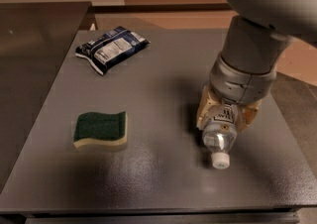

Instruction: Place blue plastic bottle upright

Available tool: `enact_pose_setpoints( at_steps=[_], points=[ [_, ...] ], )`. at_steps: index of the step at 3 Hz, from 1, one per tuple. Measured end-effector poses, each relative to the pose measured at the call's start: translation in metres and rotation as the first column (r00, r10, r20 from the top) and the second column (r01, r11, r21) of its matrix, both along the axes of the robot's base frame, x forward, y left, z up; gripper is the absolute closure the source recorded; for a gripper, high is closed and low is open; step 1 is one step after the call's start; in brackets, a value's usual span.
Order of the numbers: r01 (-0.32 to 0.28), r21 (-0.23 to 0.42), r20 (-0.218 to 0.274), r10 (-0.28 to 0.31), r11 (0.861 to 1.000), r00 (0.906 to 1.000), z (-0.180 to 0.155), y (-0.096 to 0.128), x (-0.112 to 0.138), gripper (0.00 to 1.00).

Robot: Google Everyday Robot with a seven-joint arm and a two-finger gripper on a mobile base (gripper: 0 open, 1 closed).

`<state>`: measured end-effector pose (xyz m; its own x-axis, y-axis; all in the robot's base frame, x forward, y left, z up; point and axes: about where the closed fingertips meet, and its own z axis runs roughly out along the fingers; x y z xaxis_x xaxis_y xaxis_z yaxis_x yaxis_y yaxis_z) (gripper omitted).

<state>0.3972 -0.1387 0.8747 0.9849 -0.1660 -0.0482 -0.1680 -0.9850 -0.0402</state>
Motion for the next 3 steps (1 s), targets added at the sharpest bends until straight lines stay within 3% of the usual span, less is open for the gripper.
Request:
enact_pose_setpoints(
  at_steps=[1,2,3],
  points=[
    [0.118,0.108,-0.023,-0.116,0.987,0.9929,0.011,0.032,0.021,1.0],
    [0.271,0.219,-0.074,-0.261,0.937,0.9625,0.021,0.065,0.043,1.0],
    [0.419,0.301,-0.117,-0.404,0.857,0.9075,0.037,0.095,0.06,1.0]
  ],
)
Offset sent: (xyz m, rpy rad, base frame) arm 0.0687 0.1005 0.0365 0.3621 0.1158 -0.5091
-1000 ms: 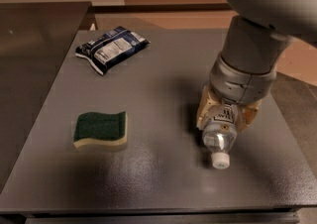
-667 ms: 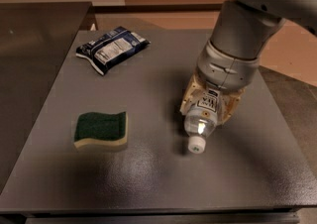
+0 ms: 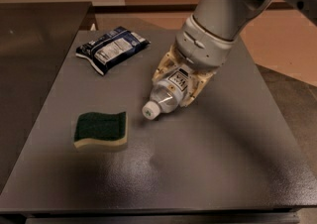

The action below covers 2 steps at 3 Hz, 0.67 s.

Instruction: Place blue plastic bottle upright

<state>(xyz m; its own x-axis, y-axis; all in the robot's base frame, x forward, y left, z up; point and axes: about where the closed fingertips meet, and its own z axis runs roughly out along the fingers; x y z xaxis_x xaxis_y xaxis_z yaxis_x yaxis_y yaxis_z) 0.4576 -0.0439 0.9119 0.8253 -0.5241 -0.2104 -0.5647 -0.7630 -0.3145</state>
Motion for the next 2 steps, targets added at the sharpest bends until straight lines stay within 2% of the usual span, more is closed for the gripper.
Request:
enact_pose_setpoints(
  at_steps=[1,2],
  points=[
    [0.173,0.099,-0.027,-0.171,0.98,0.9849,0.02,0.025,0.014,1.0],
    [0.348,0.191,-0.128,-0.329,0.918,0.9358,0.04,0.045,0.025,1.0]
  ],
)
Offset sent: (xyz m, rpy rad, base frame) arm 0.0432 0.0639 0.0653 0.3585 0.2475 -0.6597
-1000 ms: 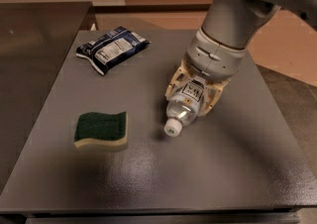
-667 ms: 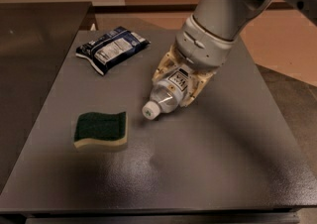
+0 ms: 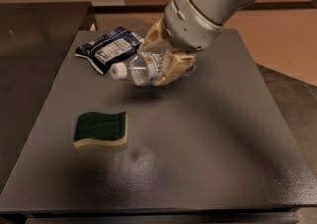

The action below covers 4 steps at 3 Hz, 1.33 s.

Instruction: Place blue plastic bottle upright

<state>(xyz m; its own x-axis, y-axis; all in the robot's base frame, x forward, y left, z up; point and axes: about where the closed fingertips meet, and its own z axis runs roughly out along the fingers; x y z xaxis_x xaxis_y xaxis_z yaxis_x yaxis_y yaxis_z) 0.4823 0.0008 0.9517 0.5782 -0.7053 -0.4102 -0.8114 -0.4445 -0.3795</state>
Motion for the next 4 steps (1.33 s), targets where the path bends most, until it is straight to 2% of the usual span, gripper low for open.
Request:
enact_pose_setpoints(
  at_steps=[1,2,3,4],
  points=[
    [0.144,0.123,-0.113,-0.131,0.982,0.985,0.018,0.013,0.008,1.0],
    [0.247,0.239,-0.222,-0.195,0.939,0.9553,0.031,0.019,0.02,1.0],
    [0.316,0.357,-0.312,-0.207,0.879,0.9271,0.048,0.02,0.033,1.0],
    [0.356,0.465,-0.384,-0.178,0.811,0.906,0.062,0.018,0.042,1.0]
  ],
)
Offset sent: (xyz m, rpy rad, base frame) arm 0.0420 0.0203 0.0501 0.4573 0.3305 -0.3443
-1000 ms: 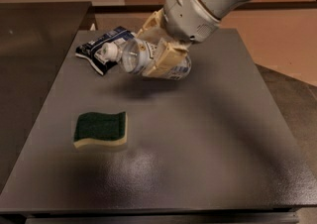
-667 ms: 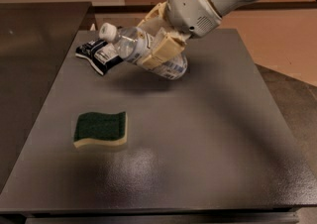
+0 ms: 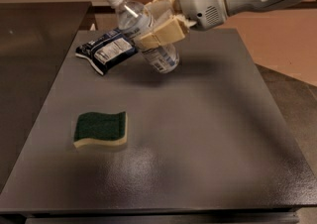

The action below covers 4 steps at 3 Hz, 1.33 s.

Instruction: Place blue plastic bottle upright

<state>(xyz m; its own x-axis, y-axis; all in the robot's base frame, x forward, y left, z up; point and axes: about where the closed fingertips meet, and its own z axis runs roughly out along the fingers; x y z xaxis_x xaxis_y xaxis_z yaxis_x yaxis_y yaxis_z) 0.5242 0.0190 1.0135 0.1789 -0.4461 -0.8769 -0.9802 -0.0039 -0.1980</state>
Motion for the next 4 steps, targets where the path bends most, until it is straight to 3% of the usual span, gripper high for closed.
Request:
enact_pose_setpoints(
  at_steps=[1,2,3,4],
  points=[
    [0.012,0.153,-0.029,-0.007,0.988,0.9995,0.008,-0.006,0.008,1.0],
    [0.014,0.284,-0.034,-0.004,0.959,0.9994,0.008,-0.017,0.015,1.0],
    [0.028,0.355,-0.048,-0.012,0.934,0.9988,0.0,-0.03,0.023,1.0],
    [0.053,0.382,-0.067,-0.029,0.923,0.9973,-0.013,-0.046,0.031,1.0]
  ],
)
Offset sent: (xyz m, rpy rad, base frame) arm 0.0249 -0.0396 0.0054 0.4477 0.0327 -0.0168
